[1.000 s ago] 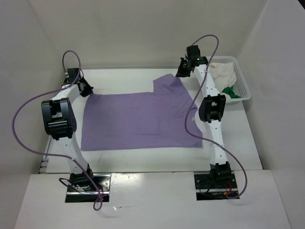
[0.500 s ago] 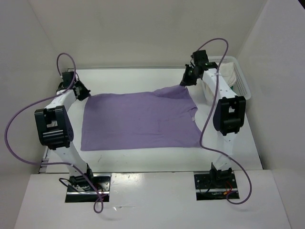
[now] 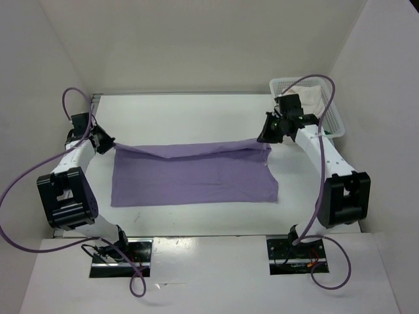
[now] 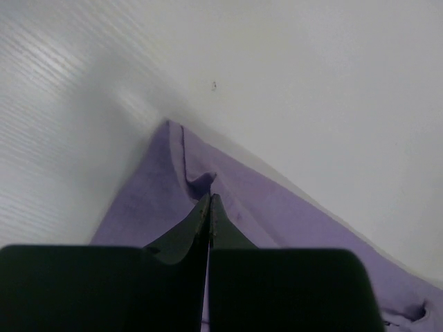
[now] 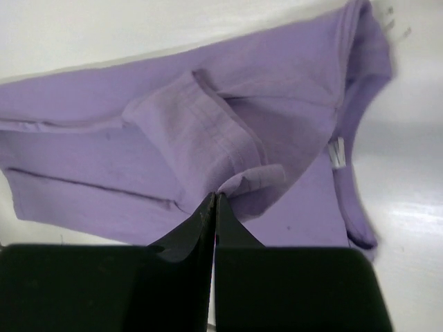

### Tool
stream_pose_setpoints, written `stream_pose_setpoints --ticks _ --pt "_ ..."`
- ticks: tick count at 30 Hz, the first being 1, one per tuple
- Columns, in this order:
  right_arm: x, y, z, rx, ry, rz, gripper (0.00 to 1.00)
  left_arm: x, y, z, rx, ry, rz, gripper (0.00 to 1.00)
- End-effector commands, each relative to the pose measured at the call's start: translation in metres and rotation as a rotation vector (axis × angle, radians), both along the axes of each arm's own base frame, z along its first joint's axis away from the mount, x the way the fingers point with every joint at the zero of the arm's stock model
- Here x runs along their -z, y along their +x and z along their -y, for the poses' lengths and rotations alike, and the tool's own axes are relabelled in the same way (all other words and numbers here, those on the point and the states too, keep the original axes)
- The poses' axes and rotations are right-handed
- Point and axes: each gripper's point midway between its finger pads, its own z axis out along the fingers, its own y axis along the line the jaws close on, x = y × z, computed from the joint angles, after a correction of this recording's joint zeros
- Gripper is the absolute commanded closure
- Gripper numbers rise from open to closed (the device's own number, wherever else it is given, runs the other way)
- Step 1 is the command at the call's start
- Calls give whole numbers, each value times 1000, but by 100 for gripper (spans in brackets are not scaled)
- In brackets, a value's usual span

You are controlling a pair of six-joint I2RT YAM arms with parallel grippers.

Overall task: Fold and stack the t-shirts
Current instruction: Fold the other side of the tshirt into a rectangle

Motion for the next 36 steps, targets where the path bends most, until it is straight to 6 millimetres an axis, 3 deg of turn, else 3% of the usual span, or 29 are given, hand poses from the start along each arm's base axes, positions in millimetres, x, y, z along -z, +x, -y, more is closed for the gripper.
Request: stream_pose_setpoints --ticks 1,5,11,17,21,25,27,29,32,33,34,35,36 --pt "0 -24 3 16 -8 9 100 -1 -14 -3 -25 -17 -3 100" --pt "25 -59 13 56 -15 -80 100 1 -25 -1 -28 -24 -4 100" --pt "42 -89 25 97 -43 -169 100 17 -37 4 -35 -48 -48 100" --pt "54 -100 32 133 -75 -238 97 29 -55 0 -66 -18 -110 99" --pt "61 -112 40 150 -120 -296 96 36 -67 -11 -134 -44 -146 88" --pt "46 -115 48 165 -156 -266 89 8 -62 -16 -196 -74 -63 76" --pt "45 -117 50 162 -169 -263 69 -9 -58 -15 -193 -74 -15 73" --pt "44 -117 48 148 -163 -263 63 -19 -52 -12 -185 -93 27 71" --pt "39 -112 47 119 -162 -245 63 -25 -42 0 -118 -118 77 71" --pt "36 -106 40 101 -144 -228 73 -28 -37 8 -80 -116 94 73" --pt "34 -93 26 56 -124 -187 88 -23 -27 35 12 -95 77 73" --pt "38 -92 26 55 -127 -203 88 -24 -26 34 22 -82 85 73" --pt "33 -84 9 5 -124 -166 99 -28 -22 42 47 -57 90 73"
